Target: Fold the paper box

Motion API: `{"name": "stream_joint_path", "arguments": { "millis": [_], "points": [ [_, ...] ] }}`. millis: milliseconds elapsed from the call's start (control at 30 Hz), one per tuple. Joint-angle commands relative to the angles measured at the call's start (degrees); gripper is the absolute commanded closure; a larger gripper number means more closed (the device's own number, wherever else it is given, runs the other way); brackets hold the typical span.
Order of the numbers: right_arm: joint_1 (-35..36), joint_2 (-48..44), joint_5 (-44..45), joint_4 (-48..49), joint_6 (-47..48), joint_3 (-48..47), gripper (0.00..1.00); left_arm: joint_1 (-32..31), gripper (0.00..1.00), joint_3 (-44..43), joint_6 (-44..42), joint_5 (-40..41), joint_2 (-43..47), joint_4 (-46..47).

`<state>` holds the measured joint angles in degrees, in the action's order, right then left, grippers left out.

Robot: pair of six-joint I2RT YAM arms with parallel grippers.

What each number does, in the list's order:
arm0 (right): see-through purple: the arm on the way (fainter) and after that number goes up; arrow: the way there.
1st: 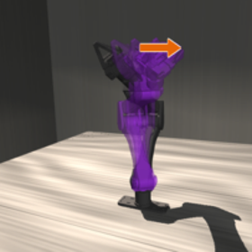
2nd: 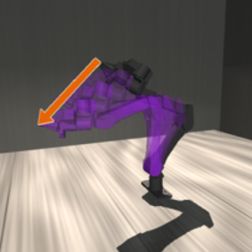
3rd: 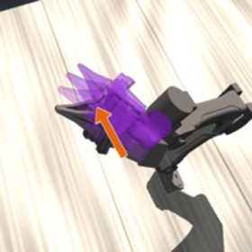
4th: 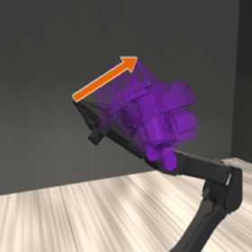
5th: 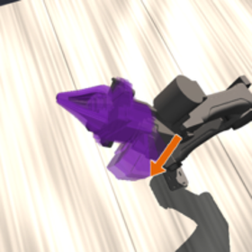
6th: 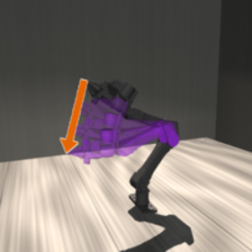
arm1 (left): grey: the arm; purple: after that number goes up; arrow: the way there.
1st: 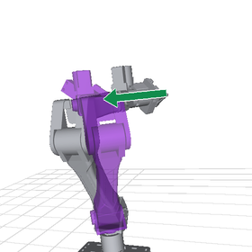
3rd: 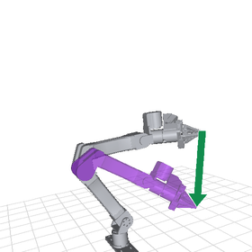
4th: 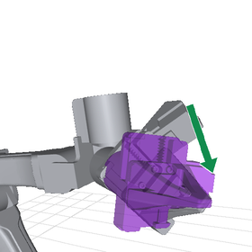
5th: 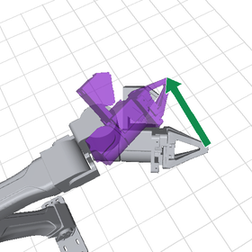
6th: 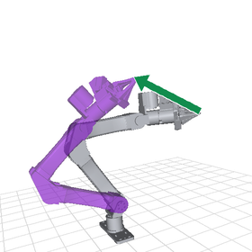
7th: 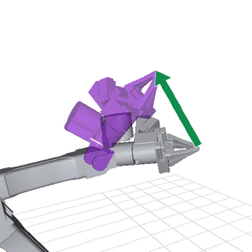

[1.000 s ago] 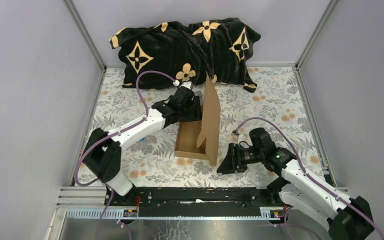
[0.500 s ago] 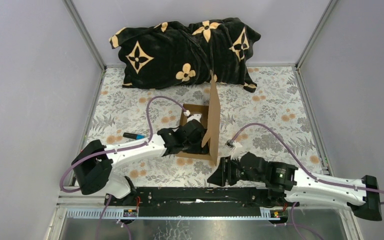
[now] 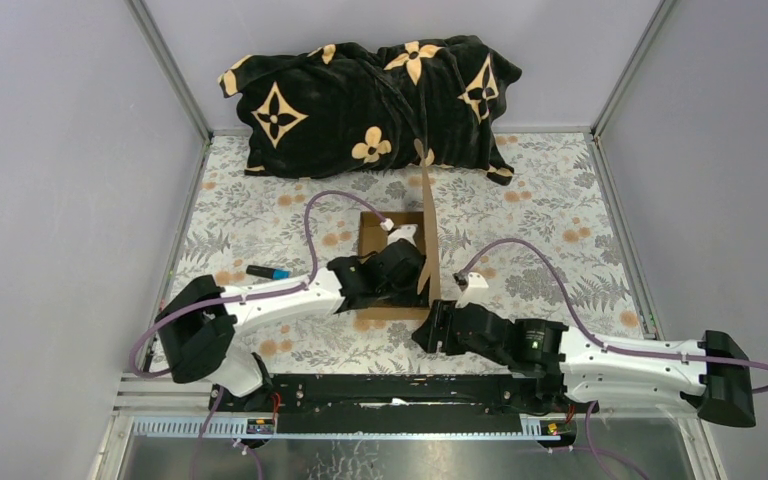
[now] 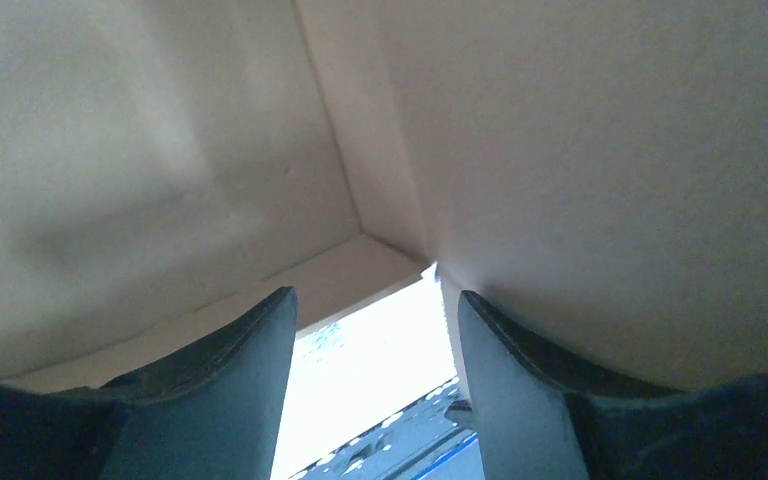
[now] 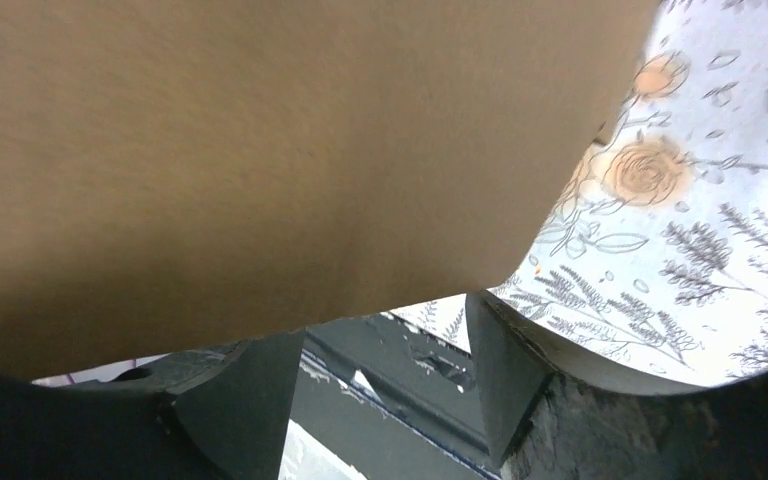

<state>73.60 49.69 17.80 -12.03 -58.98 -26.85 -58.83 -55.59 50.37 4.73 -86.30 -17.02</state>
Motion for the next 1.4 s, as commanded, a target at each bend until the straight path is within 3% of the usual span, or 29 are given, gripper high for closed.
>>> {"name": "stream_joint_path", "arguments": {
  "millis": [0, 367, 667, 1067, 1367],
  "points": [
    [-0.8, -3.2, 10.6, -4.0, -1.0, -4.3, 0.31, -0.1, 0.33, -5.1, -0.5, 2.0, -3.2, 3.6],
    [-16.8, -5.9, 8.2, -14.8, 8.3, -10.5, 0.26, -0.1, 0.33, -10.3, -0.8, 1.9, -7.4, 3.5],
    [-31.9, 1.8, -0.3, -10.9, 20.4, -14.7, 0.23, -0.1, 0.33, -9.8, -0.9, 2.2, -6.4, 3.1],
    [-51.4, 15.7, -11.8, -6.9, 32.0, -24.9, 0.22, 0.0, 0.31, -7.0, -3.1, 8.2, 5.7, -5.1],
    [-55.7, 25.5, -15.5, -3.9, 35.0, -31.0, 0.22, 2.7, 0.17, -0.7, -2.0, 8.3, 15.4, -9.1]
  ]
}}
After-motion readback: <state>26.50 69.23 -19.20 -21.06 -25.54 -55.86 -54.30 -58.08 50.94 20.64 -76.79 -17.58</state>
